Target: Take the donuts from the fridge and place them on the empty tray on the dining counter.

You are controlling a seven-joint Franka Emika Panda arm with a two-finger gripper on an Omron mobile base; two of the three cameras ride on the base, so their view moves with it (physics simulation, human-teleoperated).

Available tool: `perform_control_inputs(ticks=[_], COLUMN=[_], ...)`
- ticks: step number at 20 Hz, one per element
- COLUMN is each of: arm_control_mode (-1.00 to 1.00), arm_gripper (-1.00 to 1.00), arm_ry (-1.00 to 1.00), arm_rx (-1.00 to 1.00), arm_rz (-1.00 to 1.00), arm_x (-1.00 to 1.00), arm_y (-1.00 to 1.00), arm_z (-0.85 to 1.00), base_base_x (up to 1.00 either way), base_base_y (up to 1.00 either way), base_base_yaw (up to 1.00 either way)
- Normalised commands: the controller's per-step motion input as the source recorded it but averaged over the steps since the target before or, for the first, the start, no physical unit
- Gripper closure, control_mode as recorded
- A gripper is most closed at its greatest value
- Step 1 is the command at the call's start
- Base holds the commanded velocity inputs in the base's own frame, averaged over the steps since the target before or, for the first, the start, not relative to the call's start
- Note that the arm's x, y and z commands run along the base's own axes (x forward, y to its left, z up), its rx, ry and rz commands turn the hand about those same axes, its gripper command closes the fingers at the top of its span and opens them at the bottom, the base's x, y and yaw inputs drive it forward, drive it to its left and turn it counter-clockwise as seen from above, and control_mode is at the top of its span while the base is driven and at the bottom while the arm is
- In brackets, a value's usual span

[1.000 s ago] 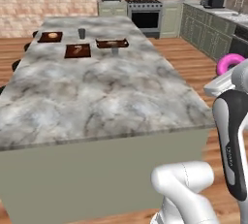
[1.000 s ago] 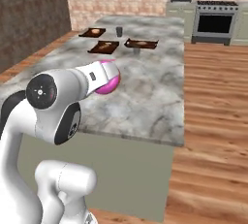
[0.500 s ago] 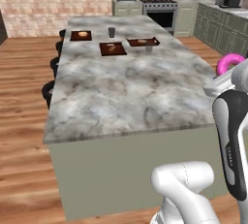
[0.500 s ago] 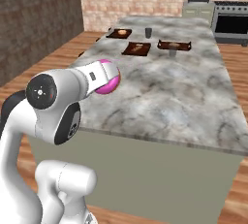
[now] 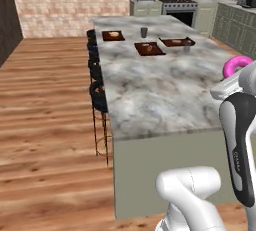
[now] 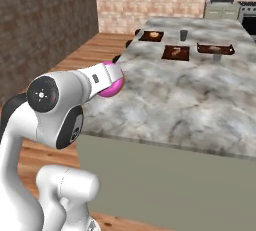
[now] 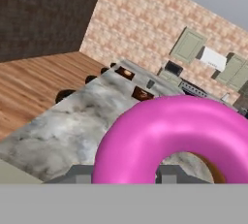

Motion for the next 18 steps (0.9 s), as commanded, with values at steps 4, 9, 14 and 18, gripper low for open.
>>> perform_control_inputs(ticks=[4,9,14,18], arm_control_mode=[1.00,1.00,1.00,1.00], arm_gripper=[1.00,1.00,1.00,1.00], arm_ry=[0.00,0.00,0.00,0.00], arm_rx=[0.00,0.00,0.00,0.00], arm_rz=[0.00,0.00,0.00,0.00], arm_x=[0.00,0.00,0.00,0.00], arm_y=[0.00,0.00,0.00,0.00], arm_z=[0.00,0.00,0.00,0.00], base_base_x=[0.00,0.00,0.09,0.69], base_base_y=[1.00,1.00,1.00,1.00], base_base_yaw=[0.00,0.00,0.00,0.00])
